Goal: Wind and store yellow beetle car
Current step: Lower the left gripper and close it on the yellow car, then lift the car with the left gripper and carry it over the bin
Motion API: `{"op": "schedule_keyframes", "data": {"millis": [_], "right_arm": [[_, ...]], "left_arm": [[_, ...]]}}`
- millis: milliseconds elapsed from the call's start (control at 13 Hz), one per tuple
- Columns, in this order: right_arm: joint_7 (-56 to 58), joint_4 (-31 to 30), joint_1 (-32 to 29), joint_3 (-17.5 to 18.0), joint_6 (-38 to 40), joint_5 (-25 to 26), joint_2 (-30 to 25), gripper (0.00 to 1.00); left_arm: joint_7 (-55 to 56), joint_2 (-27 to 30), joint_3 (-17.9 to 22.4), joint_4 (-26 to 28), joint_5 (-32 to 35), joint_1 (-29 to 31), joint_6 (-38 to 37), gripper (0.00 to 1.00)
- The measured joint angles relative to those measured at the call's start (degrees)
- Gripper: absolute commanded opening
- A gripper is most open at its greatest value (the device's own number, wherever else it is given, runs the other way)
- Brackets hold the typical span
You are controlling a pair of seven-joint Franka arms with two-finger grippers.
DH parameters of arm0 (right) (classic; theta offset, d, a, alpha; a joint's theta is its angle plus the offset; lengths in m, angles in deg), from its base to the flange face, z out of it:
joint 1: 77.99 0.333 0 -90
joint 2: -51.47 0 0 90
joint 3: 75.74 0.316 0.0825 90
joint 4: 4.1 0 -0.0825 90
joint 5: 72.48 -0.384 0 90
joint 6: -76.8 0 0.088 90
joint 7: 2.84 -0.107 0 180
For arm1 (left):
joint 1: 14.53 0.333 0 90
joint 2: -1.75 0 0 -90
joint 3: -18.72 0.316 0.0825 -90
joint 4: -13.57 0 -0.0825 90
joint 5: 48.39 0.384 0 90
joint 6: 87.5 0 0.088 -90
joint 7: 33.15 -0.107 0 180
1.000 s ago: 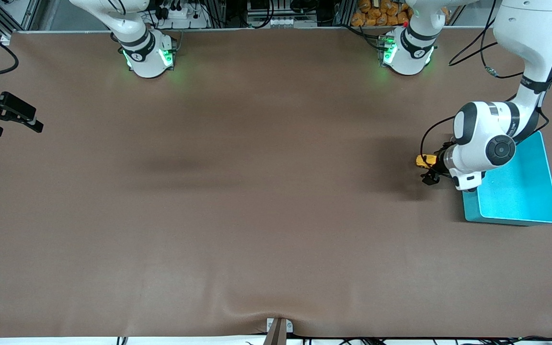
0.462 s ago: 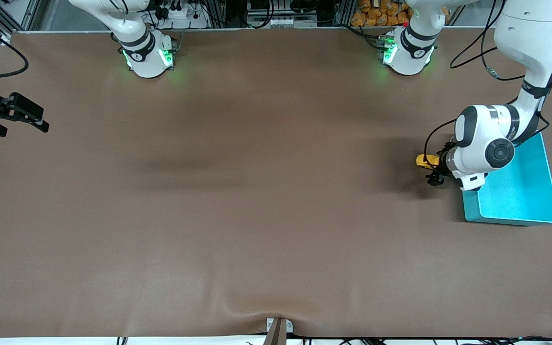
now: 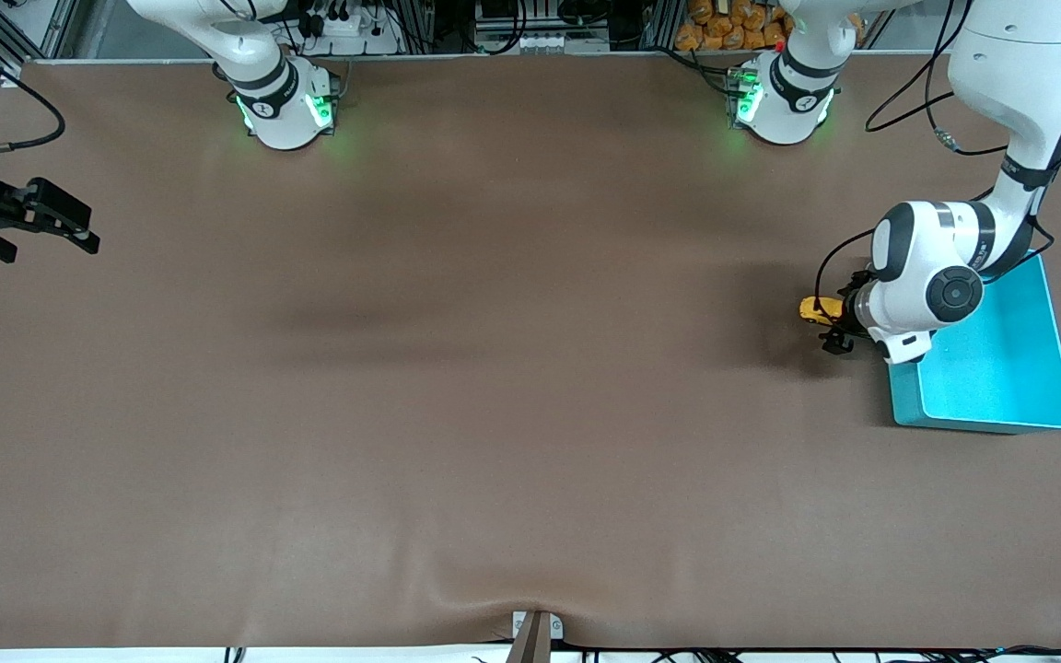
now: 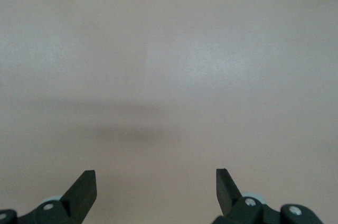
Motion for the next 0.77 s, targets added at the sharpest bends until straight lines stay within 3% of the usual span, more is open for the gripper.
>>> {"op": "schedule_keyframes", "data": {"millis": [154, 385, 769], "right_arm": [[0.0, 0.0, 0.1, -0.4, 0.5, 0.0, 0.0, 1.0], [0.0, 0.1, 0.1, -0.6, 1.4, 0.1, 0.0, 1.0], [0.0, 1.0, 0.1, -0.7, 3.7, 0.1, -0.3, 1.0]], "left_arm": [[0.2, 0.0, 0.0, 0.0, 0.0, 0.0, 0.0, 0.32], [0.4, 0.2, 0.0, 0.0, 0.0, 0.0, 0.0, 0.1], [1.6, 0.5, -0.3, -0.7, 0.0, -0.4, 0.0, 0.02]]}}
